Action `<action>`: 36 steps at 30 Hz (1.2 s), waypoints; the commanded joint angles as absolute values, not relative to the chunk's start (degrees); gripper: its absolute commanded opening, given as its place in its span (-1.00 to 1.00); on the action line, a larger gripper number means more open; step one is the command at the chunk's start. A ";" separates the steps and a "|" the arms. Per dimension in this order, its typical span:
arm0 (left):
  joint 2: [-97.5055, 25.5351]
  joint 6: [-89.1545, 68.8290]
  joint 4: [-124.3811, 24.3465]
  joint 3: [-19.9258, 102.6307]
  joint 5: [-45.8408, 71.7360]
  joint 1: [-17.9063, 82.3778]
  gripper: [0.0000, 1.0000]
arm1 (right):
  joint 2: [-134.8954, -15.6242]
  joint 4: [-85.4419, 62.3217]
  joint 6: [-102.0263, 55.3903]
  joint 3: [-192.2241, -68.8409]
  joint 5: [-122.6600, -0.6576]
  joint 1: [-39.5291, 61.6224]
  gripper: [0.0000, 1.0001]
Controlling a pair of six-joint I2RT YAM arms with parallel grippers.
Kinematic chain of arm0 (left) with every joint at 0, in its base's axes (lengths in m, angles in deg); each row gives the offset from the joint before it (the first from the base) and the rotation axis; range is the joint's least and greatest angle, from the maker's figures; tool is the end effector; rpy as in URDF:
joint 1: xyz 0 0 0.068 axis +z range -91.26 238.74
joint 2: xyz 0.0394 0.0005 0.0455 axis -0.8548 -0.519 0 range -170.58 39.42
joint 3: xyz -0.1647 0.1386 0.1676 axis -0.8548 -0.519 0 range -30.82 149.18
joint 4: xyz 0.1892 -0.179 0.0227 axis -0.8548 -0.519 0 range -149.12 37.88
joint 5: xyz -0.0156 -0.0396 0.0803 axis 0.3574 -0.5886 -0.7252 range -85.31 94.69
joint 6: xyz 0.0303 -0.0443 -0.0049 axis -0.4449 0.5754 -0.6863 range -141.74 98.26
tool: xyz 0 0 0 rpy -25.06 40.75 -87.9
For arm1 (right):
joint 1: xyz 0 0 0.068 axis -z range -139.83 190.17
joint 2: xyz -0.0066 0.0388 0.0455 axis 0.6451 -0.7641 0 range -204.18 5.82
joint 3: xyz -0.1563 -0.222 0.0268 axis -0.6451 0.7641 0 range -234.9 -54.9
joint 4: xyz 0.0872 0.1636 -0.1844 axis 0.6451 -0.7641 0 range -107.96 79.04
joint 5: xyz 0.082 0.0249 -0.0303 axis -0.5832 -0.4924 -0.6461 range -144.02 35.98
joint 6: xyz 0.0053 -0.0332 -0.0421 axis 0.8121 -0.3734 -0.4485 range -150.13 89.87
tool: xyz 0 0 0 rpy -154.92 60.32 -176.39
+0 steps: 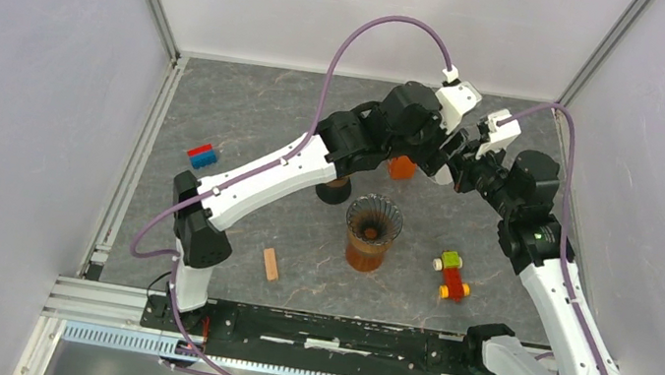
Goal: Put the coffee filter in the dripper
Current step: Pick up the coffee filter from the coffee filter holder.
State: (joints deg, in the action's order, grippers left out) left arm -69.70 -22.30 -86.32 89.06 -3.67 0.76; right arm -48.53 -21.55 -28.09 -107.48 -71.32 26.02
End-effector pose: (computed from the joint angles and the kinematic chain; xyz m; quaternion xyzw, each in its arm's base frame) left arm 0.2357 -0.3670 0.4242 0.3727 0.7469 -0.2094 0.5092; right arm 0.2092 0.0637 0.3574 -0.1750 0.7560 0.2033 0.5971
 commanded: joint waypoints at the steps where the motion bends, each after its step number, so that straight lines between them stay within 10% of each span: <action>1: -66.67 -24.02 -84.78 88.14 -2.38 0.29 0.50 | -47.86 -19.92 -28.71 -109.17 -70.11 25.68 -1.00; 36: -68.51 -24.89 -84.29 90.10 -3.38 0.40 0.59 | -47.90 -19.58 -27.61 -108.24 -71.46 25.63 -1.00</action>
State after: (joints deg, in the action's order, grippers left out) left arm -68.08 -23.26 -86.27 88.03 -1.66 0.63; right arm -48.53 -21.55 -28.35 -107.48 -70.55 25.91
